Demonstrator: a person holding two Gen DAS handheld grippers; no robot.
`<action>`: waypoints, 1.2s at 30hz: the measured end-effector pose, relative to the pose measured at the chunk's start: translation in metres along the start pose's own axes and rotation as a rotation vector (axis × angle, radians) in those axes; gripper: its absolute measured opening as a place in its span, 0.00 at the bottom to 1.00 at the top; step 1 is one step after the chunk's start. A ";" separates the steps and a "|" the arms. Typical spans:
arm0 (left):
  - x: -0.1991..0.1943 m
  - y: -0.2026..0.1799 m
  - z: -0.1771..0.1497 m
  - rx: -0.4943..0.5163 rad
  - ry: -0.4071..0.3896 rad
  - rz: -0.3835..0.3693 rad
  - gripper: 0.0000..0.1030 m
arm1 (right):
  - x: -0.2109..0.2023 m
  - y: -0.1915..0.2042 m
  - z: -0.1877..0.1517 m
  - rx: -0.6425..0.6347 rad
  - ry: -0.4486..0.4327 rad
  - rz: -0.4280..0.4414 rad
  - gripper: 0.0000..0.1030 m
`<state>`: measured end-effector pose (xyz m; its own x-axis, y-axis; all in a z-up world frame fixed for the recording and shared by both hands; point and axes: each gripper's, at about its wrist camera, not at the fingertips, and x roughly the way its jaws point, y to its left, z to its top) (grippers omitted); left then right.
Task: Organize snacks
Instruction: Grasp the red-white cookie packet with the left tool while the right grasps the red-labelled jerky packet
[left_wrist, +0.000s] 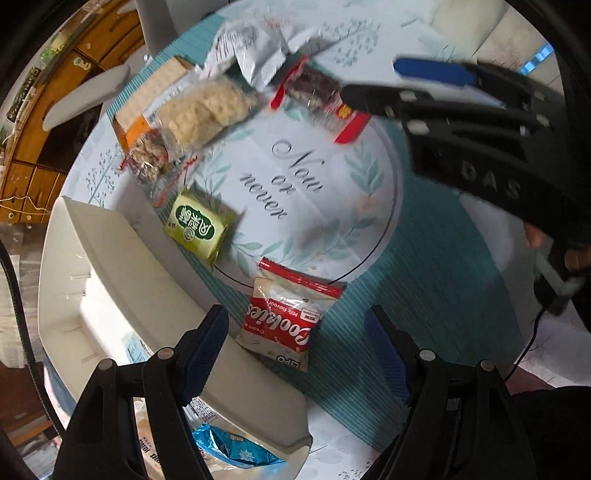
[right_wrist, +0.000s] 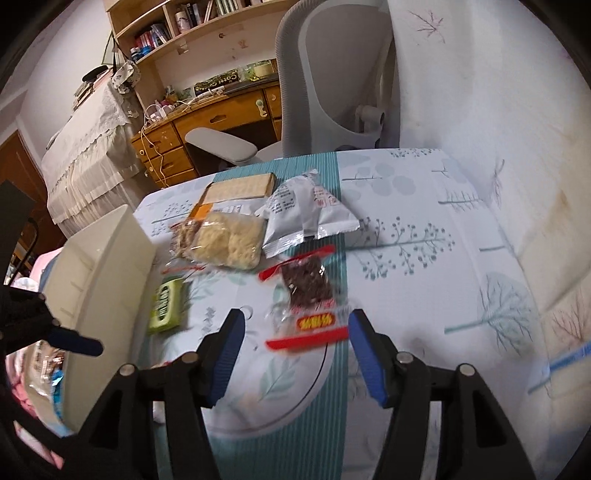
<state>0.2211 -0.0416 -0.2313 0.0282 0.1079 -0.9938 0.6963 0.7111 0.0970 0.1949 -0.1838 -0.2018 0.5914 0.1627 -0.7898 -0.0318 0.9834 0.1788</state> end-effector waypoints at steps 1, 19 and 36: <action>0.003 0.000 0.002 0.001 0.014 0.001 0.73 | 0.004 0.000 0.001 -0.008 -0.008 -0.005 0.57; 0.075 -0.018 0.033 0.079 0.284 0.083 0.73 | 0.067 -0.015 0.007 -0.056 -0.007 0.010 0.57; 0.092 -0.023 0.034 0.062 0.304 0.033 0.54 | 0.065 -0.015 0.007 -0.077 0.020 0.076 0.43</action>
<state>0.2317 -0.0718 -0.3272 -0.1578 0.3395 -0.9273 0.7410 0.6614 0.1161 0.2397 -0.1881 -0.2520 0.5690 0.2381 -0.7871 -0.1385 0.9712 0.1937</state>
